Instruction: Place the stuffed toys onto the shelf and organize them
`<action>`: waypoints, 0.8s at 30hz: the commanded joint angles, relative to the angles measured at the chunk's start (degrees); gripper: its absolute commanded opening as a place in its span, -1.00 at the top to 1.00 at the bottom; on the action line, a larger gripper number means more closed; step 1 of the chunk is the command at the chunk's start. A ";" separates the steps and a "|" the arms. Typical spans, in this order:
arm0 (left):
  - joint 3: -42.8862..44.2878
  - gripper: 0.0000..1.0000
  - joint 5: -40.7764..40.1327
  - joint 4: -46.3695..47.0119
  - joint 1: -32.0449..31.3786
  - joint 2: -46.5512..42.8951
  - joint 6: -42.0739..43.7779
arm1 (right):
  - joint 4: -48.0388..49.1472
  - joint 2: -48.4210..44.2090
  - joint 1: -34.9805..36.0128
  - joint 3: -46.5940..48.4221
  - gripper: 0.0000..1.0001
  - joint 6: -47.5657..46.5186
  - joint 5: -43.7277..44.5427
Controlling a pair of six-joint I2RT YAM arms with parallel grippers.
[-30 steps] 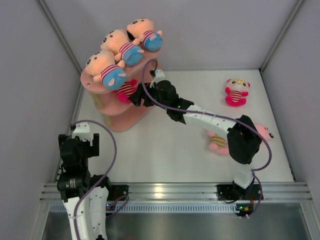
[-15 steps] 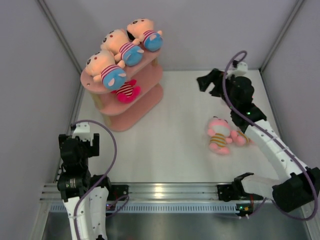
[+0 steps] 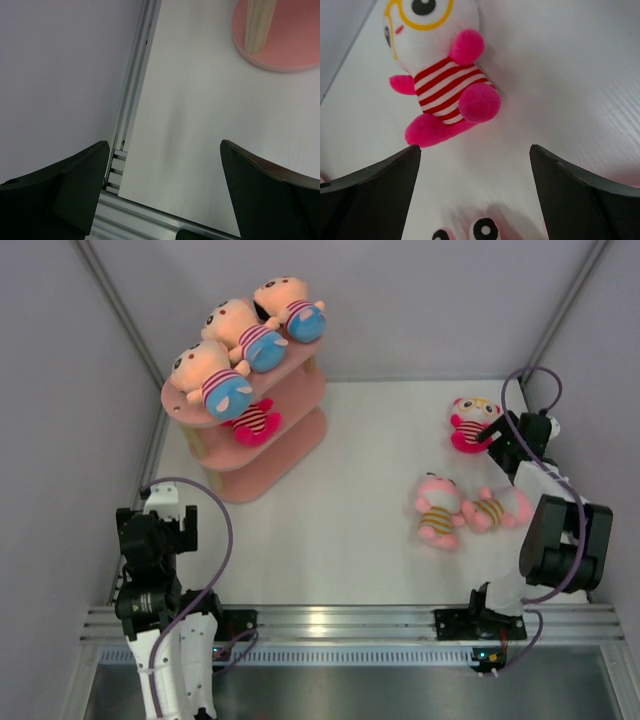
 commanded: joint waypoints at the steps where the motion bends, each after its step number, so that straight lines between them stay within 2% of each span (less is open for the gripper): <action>1: -0.39 -0.97 -0.78 2.91 0.95 0.99 -0.28 | 6.46 7.00 -1.14 3.47 -0.79 2.46 -6.06; 5: -0.48 -0.97 -0.70 2.91 1.75 1.43 -0.36 | 10.06 13.61 -1.32 5.67 -0.74 4.14 -5.81; 7: -0.39 -0.96 -0.61 2.82 2.10 1.69 -0.19 | 12.86 17.37 -1.84 7.85 -0.69 4.05 -8.43; 9: -0.48 -0.97 -0.43 3.00 2.18 2.13 -0.19 | 14.72 19.15 -2.46 9.09 -0.67 3.44 -11.59; 15: -0.74 -0.96 -0.08 3.26 3.59 2.31 0.08 | 17.80 22.76 -2.64 12.70 -0.54 0.89 -13.37; 18: -0.74 -0.95 0.01 3.26 3.94 2.48 0.16 | 16.66 24.69 -2.81 14.90 -0.13 0.18 -13.45; 19: -0.74 -0.95 0.18 3.26 4.03 2.49 0.16 | 16.57 25.04 -2.90 15.34 0.19 0.01 -13.28; 21: -0.74 -0.95 0.18 3.35 4.29 2.49 0.08 | 15.70 25.13 -2.98 15.78 0.52 -0.25 -13.02; 22: -0.74 -0.95 0.18 3.35 4.38 2.57 0.08 | 15.08 24.96 -2.99 16.30 0.75 -0.60 -13.02; 24: -0.74 -0.95 0.36 3.26 4.47 2.49 0.25 | 14.46 23.74 -3.07 16.31 0.97 -0.78 -14.23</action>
